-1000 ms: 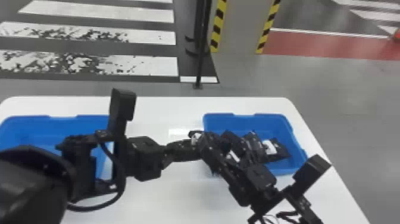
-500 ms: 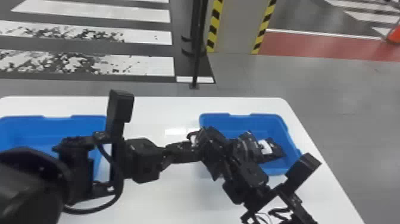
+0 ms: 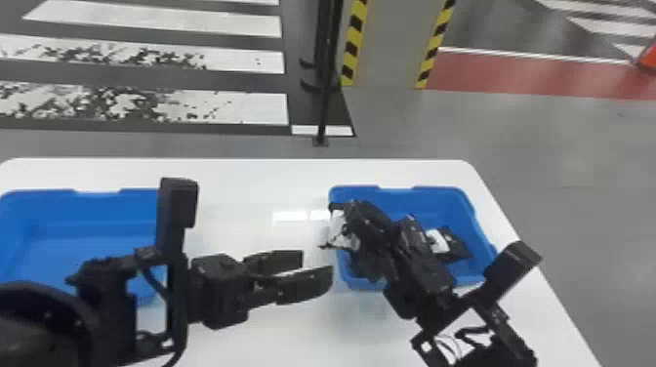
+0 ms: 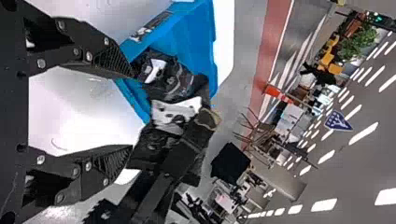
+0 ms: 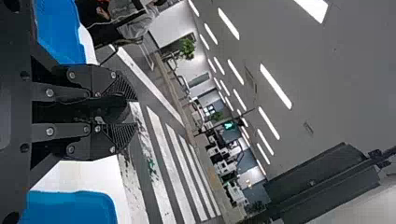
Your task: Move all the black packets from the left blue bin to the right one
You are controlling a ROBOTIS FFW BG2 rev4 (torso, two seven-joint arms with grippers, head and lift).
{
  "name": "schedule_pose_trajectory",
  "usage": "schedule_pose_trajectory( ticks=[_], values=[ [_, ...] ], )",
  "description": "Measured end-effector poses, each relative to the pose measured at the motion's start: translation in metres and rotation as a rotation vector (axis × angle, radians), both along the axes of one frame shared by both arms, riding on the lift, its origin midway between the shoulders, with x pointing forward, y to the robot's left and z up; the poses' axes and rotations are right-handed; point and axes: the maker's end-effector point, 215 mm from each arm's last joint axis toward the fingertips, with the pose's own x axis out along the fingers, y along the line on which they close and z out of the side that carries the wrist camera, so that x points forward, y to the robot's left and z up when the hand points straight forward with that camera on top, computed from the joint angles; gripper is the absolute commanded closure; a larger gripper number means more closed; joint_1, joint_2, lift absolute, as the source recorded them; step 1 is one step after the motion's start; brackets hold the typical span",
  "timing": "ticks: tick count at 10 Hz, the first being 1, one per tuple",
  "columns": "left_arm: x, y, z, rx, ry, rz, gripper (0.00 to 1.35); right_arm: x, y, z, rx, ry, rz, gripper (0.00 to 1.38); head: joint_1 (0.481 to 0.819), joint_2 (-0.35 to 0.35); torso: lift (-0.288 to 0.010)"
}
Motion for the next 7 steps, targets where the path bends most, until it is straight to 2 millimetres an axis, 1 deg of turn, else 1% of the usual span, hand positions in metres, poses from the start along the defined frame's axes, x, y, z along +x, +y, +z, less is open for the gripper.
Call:
schedule_pose_trajectory(
  ticks=[1, 2, 4, 5, 6, 7],
  values=[
    [-0.005, 0.007, -0.001, -0.001, 0.006, 0.015, 0.14, 0.011, -0.013, -0.008, -0.016, 0.014, -0.015, 1.28, 0.695, -0.188, -0.140],
    [-0.009, 0.016, -0.002, 0.000, 0.011, 0.038, 0.14, 0.025, -0.028, -0.020, -0.032, 0.036, -0.030, 1.28, 0.695, -0.194, -0.140],
    [-0.018, 0.034, -0.003, -0.010, 0.019, 0.087, 0.14, 0.056, -0.064, -0.038, -0.090, 0.063, -0.074, 1.28, 0.695, -0.209, -0.140],
    [-0.022, 0.040, -0.002, -0.021, 0.022, 0.107, 0.14, 0.069, -0.083, -0.049, -0.117, 0.083, -0.098, 1.17, 0.695, -0.223, -0.140],
    [-0.026, 0.045, -0.004, -0.028, 0.031, 0.122, 0.14, 0.079, -0.098, -0.062, -0.135, 0.117, -0.109, 0.82, 0.695, -0.230, -0.140],
    [-0.031, 0.049, -0.006, -0.032, 0.041, 0.132, 0.14, 0.084, -0.108, -0.075, -0.148, 0.157, -0.106, 0.46, 0.695, -0.239, -0.140]
  ],
)
